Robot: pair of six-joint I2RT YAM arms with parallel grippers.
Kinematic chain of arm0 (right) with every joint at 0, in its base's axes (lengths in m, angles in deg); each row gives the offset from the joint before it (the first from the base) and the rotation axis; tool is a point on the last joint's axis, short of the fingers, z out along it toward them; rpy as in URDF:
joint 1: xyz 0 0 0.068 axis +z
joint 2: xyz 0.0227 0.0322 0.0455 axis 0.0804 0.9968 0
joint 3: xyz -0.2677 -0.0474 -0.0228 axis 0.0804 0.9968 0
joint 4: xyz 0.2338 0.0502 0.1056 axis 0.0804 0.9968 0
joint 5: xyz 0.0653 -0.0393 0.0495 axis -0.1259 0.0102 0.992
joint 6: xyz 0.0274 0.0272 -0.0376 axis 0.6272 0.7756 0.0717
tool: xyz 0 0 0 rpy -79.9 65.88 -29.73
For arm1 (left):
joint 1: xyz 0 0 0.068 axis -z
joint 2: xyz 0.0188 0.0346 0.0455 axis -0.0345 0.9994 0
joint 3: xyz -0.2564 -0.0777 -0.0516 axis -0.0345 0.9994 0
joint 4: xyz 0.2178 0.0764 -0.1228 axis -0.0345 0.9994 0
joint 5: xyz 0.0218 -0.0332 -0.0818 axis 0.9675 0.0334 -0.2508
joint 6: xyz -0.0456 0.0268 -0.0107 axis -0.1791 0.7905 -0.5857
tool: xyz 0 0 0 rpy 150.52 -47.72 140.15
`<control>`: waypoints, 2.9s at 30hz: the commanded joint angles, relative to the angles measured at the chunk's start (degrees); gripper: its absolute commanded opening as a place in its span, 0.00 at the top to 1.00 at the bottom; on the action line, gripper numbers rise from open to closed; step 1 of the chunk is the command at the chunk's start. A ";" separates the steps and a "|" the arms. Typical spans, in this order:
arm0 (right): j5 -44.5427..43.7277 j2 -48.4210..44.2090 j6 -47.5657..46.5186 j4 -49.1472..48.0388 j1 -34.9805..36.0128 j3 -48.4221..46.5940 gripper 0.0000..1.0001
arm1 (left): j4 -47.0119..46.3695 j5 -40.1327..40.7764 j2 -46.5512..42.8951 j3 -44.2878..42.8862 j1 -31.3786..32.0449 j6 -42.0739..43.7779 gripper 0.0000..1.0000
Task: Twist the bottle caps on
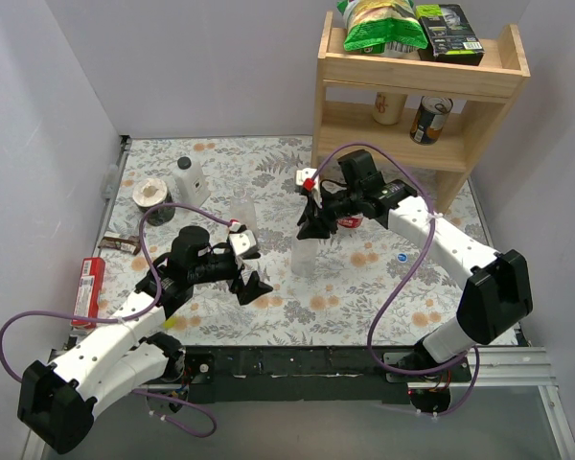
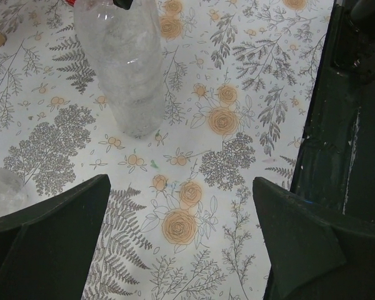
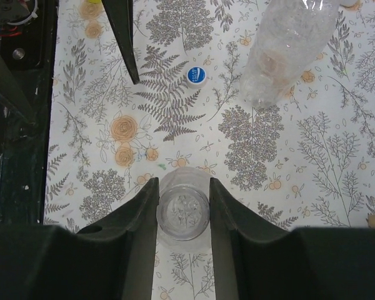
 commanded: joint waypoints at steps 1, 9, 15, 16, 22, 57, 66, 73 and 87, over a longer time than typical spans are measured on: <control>1.70 -1.50 1.40 0.06 0.28 -4.06 0.79 | -0.23 3.67 -1.34 -3.10 -0.26 0.89 0.02; 1.78 1.04 7.45 1.91 -0.86 -20.75 0.83 | 1.16 11.65 6.83 -24.12 -0.79 4.40 0.02; 5.21 3.15 11.76 1.03 -1.30 -26.22 0.86 | -2.15 2.72 4.82 -15.45 -0.44 -0.41 0.02; 6.26 3.07 12.29 0.86 -1.30 -26.40 0.87 | -3.38 3.06 4.82 -14.56 -0.35 -1.38 0.02; 9.60 2.63 15.55 -0.11 -1.21 -26.84 0.88 | -11.12 8.25 6.22 -10.34 -0.35 -3.68 0.02; 2.60 -3.60 17.75 2.17 -0.34 -23.58 0.50 | -27.91 -10.55 17.21 -5.68 0.09 -9.65 0.67; -3.75 -9.67 -12.17 37.55 -18.59 -26.76 0.39 | -24.15 -12.39 17.91 -4.71 0.18 -1.93 0.86; -14.20 -13.99 -40.16 38.93 -35.92 4.58 0.42 | -19.59 -13.45 20.02 -7.95 0.62 2.20 1.00; -18.51 -0.72 -42.54 17.03 -39.89 14.38 0.30 | -12.36 -11.26 19.76 -9.98 1.24 1.69 1.00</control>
